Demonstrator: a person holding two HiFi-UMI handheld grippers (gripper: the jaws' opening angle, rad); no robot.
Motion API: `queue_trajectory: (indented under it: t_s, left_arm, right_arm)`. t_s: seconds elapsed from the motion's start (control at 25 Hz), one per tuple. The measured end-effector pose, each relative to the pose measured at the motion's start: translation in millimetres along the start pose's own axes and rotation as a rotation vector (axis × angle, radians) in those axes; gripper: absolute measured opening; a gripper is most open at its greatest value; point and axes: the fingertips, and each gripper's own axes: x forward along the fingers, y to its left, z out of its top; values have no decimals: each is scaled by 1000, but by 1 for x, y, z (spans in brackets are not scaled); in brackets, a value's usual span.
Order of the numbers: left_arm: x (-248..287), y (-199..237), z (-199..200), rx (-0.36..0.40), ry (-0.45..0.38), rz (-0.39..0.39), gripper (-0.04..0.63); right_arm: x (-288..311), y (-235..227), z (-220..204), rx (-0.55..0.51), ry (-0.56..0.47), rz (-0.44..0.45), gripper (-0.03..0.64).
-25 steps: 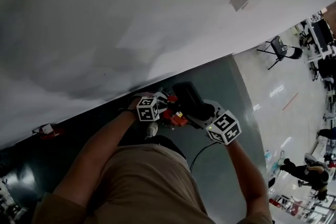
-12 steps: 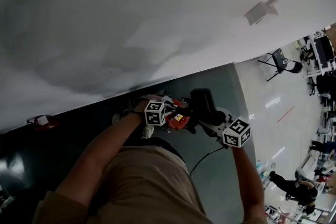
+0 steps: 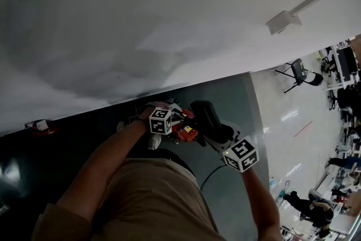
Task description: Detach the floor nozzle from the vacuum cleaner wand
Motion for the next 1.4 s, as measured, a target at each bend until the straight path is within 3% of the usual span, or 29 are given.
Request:
queue_trajectory:
  t_s: [0.08,0.16,0.24,0.32,0.4,0.48,0.52,0.56,0.6,0.68,0.8,0.84,0.96,1.04,1.16,1.2,1.24,1.4]
  left_arm:
    - [-3,-1,-2,4,-3,10,133]
    - [-3,1,0,-16,-12,33,130]
    - [0,6,5,-41,-28,48,123]
    - [3,8,6,-44,-47,46,121]
    - [0,10,1,-41,-61,60,123]
    - [-7,12,-7,-52,-50,100,120]
    - [-9,12,-16,-54,-21,116,85]
    - [-10,9,-29,-48,24,114,-2]
    - [-12,4,-46,-44,69,95,-2]
    - [-21,-2,-77,-69,121,70,-2]
    - [-42,6,-98,-170,116,123,6]
    - [-46,6,-97,-195,100,131,44]
    - [-43,1,-74,-193,40,102,249]
    - [-32,1,-51,-174,3,88,304]
    - [-14,3,-19,-121,-20,98,289]
    - [-8,2,-12,-95,-13,97,182]
    - [-3,0,-7,-71,-6,97,137]
    - [11,-10,17,-15,2,95,132]
  right_arm:
    - [0,5,-4,23,-30,0,225]
    - [-6,-11,-11,138,-95,54,225]
    - [-12,-23,-11,181,-99,36,225]
    - [-10,-14,-3,87,-32,-43,225]
    - [-3,-1,3,14,0,-62,225]
    - [1,-12,-1,146,-62,4,225]
    - [-1,-27,-4,255,-101,23,225]
    - [-3,-44,-6,343,-122,15,225]
    - [-6,-57,-5,385,-120,-11,225]
    - [-7,-64,1,341,-77,-48,225]
    - [10,-37,11,224,-34,-8,225]
    - [16,-26,13,208,-38,17,225]
    - [33,1,22,169,-47,69,225]
    - [41,13,28,133,-37,90,225]
    - [43,29,27,95,-19,103,225]
    - [40,32,25,95,-17,93,225]
    - [36,32,21,102,-22,80,225]
    - [4,9,-3,171,-95,103,225]
